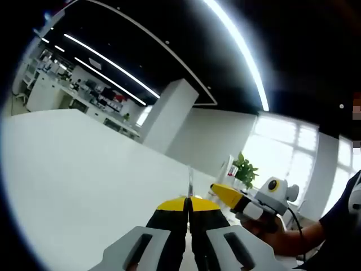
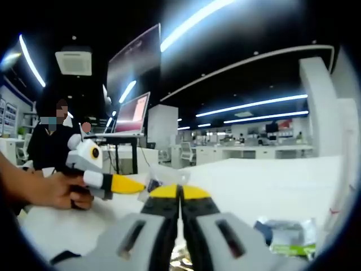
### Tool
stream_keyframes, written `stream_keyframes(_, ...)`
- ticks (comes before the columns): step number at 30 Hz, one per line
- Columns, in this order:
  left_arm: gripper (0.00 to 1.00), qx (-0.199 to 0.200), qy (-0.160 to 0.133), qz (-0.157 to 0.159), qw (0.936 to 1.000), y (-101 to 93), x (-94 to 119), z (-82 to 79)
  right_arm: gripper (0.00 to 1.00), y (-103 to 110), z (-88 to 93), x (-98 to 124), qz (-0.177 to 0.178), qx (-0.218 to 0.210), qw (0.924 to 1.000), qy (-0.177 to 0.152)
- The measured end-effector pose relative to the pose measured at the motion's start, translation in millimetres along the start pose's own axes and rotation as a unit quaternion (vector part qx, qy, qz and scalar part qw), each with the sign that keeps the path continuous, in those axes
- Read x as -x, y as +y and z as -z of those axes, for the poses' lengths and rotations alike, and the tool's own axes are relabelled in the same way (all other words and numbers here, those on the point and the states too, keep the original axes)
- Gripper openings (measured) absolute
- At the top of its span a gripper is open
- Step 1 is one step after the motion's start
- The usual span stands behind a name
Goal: Arrange the skincare products in the storage area until every visible bottle or jar stands upright without overlapping.
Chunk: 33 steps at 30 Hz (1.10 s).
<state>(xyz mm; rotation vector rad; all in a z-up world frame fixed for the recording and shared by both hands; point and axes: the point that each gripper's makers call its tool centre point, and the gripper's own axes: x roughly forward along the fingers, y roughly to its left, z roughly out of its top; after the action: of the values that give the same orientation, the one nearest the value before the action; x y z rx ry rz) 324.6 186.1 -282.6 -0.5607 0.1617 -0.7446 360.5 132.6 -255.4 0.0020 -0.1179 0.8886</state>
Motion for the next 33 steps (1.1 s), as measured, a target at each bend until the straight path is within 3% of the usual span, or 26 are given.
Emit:
stream_keyframes(8,0.0,0.003,0.013,0.022,0.9997,-8.9,-23,6.8,0.0,-21,0.4,17,0.014,0.003,0.9999,0.005)
stream_keyframes(11,0.0,0.006,0.016,0.029,0.9994,-11.0,-30,7.9,0.0,-26,0.0,24,0.0,-0.027,0.9996,-0.004)
stream_keyframes(16,0.0,0.01,0.027,0.052,0.9982,-17.3,-46,11.6,0.14,-40,3.2,27,-0.006,-0.052,0.9986,0.003)
stream_keyframes(23,0.0,0.02,0.041,0.088,0.9951,-20.1,-61,11.9,0.12,-62,15.0,27,0.003,-0.08,0.9964,0.029)
stream_keyframes(27,0.0,0.023,0.049,0.099,0.9936,-22.0,-69,13.9,0.06,-60,17.7,27,-0.007,-0.095,0.9948,0.035)
stream_keyframes(33,0.0,0.026,0.059,0.09,0.9938,-12.2,-78,13.1,0.01,-67,22.2,26,0.009,-0.088,0.995,0.047)
